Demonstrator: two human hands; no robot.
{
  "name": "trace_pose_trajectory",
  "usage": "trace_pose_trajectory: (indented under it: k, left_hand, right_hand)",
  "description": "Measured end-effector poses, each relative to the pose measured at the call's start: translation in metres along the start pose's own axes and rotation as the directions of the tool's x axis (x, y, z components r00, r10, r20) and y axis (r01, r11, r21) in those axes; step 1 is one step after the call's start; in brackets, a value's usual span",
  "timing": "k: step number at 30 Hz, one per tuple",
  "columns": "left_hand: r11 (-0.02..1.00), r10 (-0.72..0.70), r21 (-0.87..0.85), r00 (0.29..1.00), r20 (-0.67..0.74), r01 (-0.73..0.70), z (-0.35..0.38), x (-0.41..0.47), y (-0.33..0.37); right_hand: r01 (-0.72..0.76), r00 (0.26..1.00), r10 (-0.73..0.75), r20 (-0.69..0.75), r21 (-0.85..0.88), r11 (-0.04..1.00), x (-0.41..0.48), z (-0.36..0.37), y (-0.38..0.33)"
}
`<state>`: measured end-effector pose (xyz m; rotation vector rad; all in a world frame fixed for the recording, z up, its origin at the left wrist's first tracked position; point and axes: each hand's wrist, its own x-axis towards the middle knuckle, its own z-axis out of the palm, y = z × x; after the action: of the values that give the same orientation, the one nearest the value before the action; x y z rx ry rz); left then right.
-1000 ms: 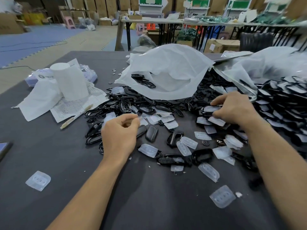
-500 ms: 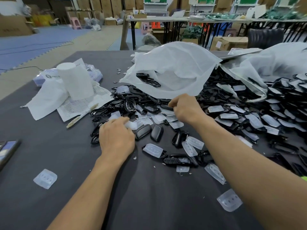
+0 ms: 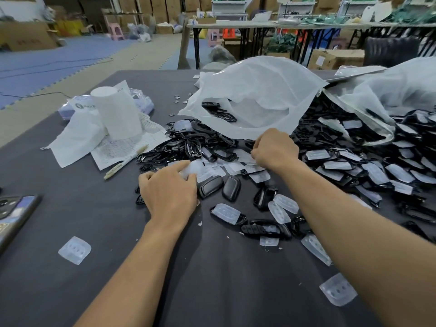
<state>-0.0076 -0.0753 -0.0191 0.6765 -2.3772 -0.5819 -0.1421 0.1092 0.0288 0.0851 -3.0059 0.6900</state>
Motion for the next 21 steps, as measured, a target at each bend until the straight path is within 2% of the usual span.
trace_pose_trajectory:
  k: [3,5,7,9,11,12,14,16,18,19,20,21]
  left_hand:
    - [0.999,0.040,0.022,0.999,-0.002,-0.040,0.001,0.000,0.003]
    - [0.995,0.052,0.086,0.997,0.055,-0.056,0.002,-0.002,0.005]
    - [0.991,0.077,0.108,0.994,0.073,-0.084,0.002,-0.004,0.006]
    - [0.992,0.123,-0.013,0.991,0.060,-0.122,0.001,-0.006,0.009]
    - [0.948,0.230,-0.241,0.971,0.058,-0.210,-0.004,-0.008,0.013]
    - [0.902,0.326,-0.317,0.943,0.058,-0.293,-0.005,-0.010,0.015]
    - [0.816,0.509,-0.326,0.861,0.014,-0.477,-0.006,-0.012,0.019]
    - [0.777,0.568,-0.254,0.815,-0.113,-0.576,-0.003,-0.013,0.020]
    - [0.802,0.516,-0.226,0.832,-0.202,-0.553,-0.002,-0.015,0.021]
    - [0.841,0.449,-0.236,0.872,-0.195,-0.486,-0.002,-0.016,0.021]
    - [0.883,0.355,-0.266,0.921,-0.161,-0.387,-0.003,-0.017,0.022]
    - [0.914,0.248,-0.301,0.962,-0.114,-0.271,-0.005,-0.017,0.023]
  right_hand:
    - [-0.026,0.999,0.038,-0.038,0.275,0.961,-0.016,-0.005,0.002]
    - [0.012,0.998,0.014,-0.055,0.452,0.892,-0.034,-0.004,0.001]
    - [0.042,0.998,-0.012,-0.056,0.559,0.828,-0.053,0.000,-0.002]
    - [0.007,1.000,-0.018,0.009,0.687,0.727,-0.068,0.005,-0.005]
    - [-0.017,0.993,-0.074,0.091,0.735,0.678,-0.080,0.009,-0.006]
    - [0.020,0.984,-0.135,0.113,0.691,0.722,-0.083,0.011,-0.005]
    - [0.114,0.960,-0.242,0.139,0.595,0.795,-0.088,0.012,-0.005]
    - [0.117,0.957,-0.260,0.125,0.654,0.747,-0.088,0.009,-0.005]
    - [0.041,0.973,-0.202,0.113,0.773,0.633,-0.084,0.005,-0.002]
    - [0.021,0.985,-0.148,0.088,0.793,0.609,-0.081,0.004,0.002]
    - [0.031,0.996,-0.084,0.033,0.752,0.659,-0.077,0.004,0.008]
    - [0.042,0.999,-0.027,-0.032,0.659,0.751,-0.073,0.005,0.015]
